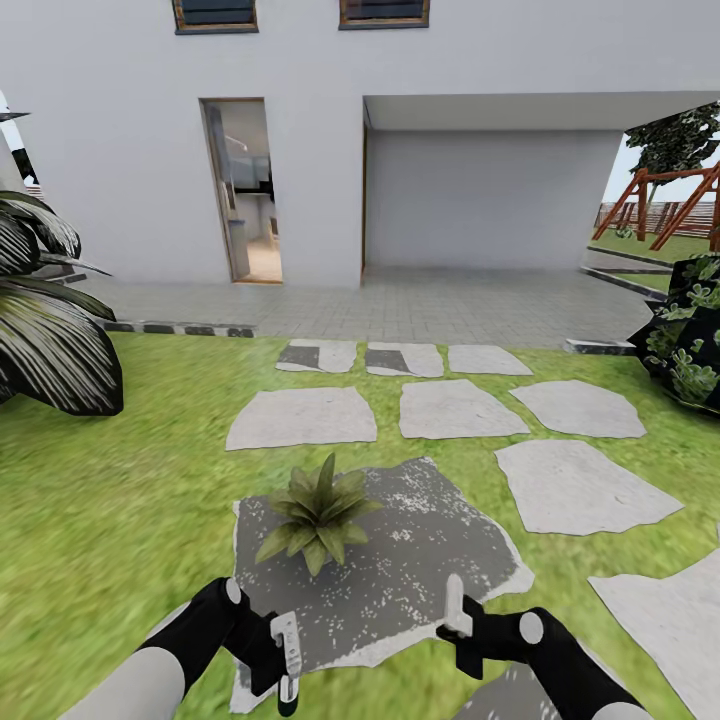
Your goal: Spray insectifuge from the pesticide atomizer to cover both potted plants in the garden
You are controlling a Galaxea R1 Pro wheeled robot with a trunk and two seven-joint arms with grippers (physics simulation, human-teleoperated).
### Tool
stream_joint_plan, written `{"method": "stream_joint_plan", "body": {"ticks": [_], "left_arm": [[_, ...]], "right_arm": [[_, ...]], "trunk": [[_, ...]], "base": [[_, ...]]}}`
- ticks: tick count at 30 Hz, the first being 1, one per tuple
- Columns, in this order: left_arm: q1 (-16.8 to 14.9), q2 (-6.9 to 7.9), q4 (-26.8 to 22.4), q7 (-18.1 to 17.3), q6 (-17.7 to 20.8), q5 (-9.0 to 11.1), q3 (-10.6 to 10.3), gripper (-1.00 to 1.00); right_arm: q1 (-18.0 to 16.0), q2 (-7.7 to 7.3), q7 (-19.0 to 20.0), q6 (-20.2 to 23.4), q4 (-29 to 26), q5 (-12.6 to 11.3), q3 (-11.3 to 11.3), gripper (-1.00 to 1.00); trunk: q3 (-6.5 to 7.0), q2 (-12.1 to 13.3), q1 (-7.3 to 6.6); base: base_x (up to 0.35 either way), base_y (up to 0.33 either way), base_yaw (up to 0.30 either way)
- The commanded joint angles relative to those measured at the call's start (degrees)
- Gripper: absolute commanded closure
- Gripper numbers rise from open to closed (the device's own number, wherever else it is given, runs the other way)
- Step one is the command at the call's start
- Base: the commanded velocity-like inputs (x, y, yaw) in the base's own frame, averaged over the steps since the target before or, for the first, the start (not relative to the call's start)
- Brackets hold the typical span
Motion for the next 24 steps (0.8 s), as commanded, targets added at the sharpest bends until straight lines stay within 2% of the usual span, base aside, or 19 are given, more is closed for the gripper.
{"method": "stream_joint_plan", "body": {"ticks": [1,5,8,15,18,24], "left_arm": [[-0.01,-0.01,-0.11,-0.24,0.49,-0.23,-0.07,1.00],[-0.01,-0.11,-0.10,-0.22,0.56,-1.97,0.00,1.00],[-0.01,-0.71,-0.09,-0.22,0.55,-2.52,0.00,1.00],[-0.01,-1.02,-0.02,-0.22,0.48,-2.75,-0.12,1.00],[-0.01,-1.49,-0.02,-0.22,0.61,-4.58,-2.16,1.00],[0.08,-2.77,-0.02,0.14,0.65,-5.34,-3.11,1.00]], "right_arm": [[-0.02,0.03,0.51,-0.34,-0.10,0.52,0.28,1.00],[-0.02,0.80,4.91,-0.29,-0.35,0.43,0.38,1.00],[-0.02,2.13,5.70,-0.25,-0.50,0.43,0.39,1.00],[-0.02,5.73,6.72,-0.25,-0.52,0.64,0.47,1.00],[-0.02,7.02,7.30,-0.24,-0.49,0.74,0.48,1.00],[-0.02,8.59,7.41,-0.24,-0.47,0.81,0.56,1.00]], "trunk": [[-0.06,-0.02,-0.01],[-0.06,-0.02,-0.01],[-0.06,-0.02,-0.01],[-0.06,-0.02,-0.01],[-0.06,-0.02,-0.01],[-0.06,-0.02,-0.01]], "base": [[0.000,0.000,0.000],[0.000,0.000,0.000],[0.000,0.000,0.000],[0.000,0.000,0.000],[0.000,0.000,0.000],[0.000,0.000,0.000]]}}
